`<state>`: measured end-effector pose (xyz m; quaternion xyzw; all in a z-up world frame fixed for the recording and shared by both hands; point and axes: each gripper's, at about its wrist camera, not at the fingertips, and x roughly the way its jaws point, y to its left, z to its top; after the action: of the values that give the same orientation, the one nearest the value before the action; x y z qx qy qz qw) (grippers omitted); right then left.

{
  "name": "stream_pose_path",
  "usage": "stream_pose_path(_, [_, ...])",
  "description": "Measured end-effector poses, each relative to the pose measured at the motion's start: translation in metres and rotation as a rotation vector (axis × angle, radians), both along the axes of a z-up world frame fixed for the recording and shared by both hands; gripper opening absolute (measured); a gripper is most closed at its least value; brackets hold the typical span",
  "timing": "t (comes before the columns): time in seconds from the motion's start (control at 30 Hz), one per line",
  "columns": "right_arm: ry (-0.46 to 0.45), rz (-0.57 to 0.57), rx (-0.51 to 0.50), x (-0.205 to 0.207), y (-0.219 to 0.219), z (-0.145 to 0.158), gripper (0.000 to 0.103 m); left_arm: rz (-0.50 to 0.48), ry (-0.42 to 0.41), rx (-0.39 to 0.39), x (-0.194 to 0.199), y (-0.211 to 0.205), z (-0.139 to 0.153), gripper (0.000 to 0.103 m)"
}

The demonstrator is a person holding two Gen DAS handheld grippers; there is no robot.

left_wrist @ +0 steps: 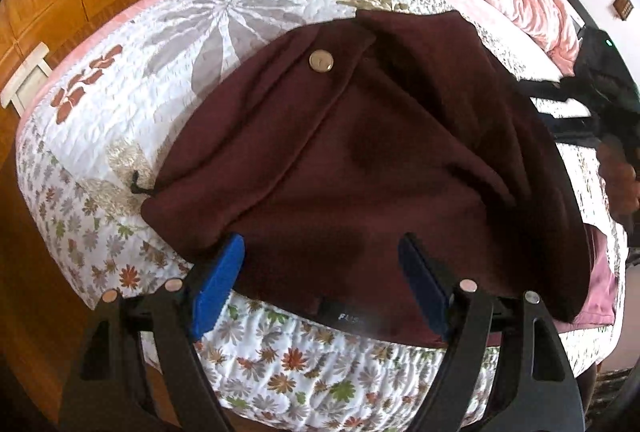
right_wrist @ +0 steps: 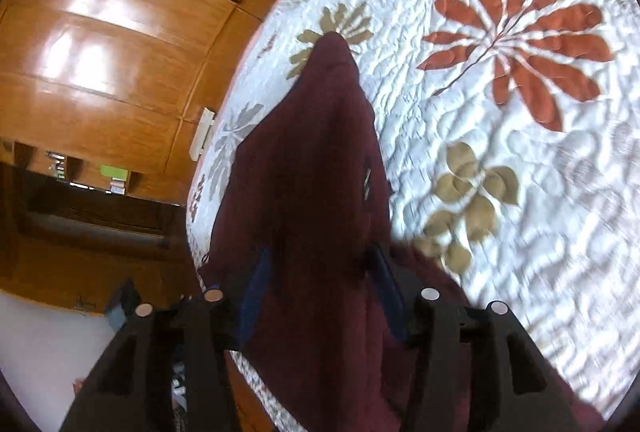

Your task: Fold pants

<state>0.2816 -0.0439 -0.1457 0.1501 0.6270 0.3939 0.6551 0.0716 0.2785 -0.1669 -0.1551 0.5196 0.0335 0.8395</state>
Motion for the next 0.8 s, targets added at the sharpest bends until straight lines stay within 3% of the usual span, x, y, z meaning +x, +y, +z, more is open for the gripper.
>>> stream_pose_path(0.03, [0.001, -0.005, -0.008, 0.004, 0.005, -0.005, 0.051, -0.006, -0.001, 0.001, 0.000, 0.000, -0.002, 0.079])
stream_pose_path(0.17, [-0.016, -0.013, -0.008, 0.011, 0.017, -0.007, 0.010, -0.008, -0.025, -0.017, -0.001, 0.003, -0.001, 0.079])
stream_pose_path(0.3, [-0.132, 0.051, 0.052, -0.004, 0.026, 0.022, 0.010, 0.039, -0.086, -0.094, -0.016, 0.016, 0.012, 0.073])
stream_pose_path(0.43, [-0.225, 0.175, 0.191, -0.046, 0.045, 0.064, 0.010, 0.050, -0.091, -0.081, -0.028, 0.020, 0.019, 0.072])
stream_pose_path(0.53, [-0.293, 0.319, 0.211, -0.090, 0.072, 0.077, 0.010, 0.079, -0.113, -0.052, -0.041, 0.025, 0.029, 0.072])
stream_pose_path(0.63, [-0.359, 0.447, 0.130, -0.136, 0.101, 0.064, 0.010, 0.109, -0.140, -0.046, -0.056, 0.034, 0.039, 0.072])
stream_pose_path(0.8, [-0.306, 0.558, 0.026, -0.175, 0.126, 0.011, 0.010, 0.143, -0.147, -0.099, -0.065, 0.048, 0.041, 0.073])
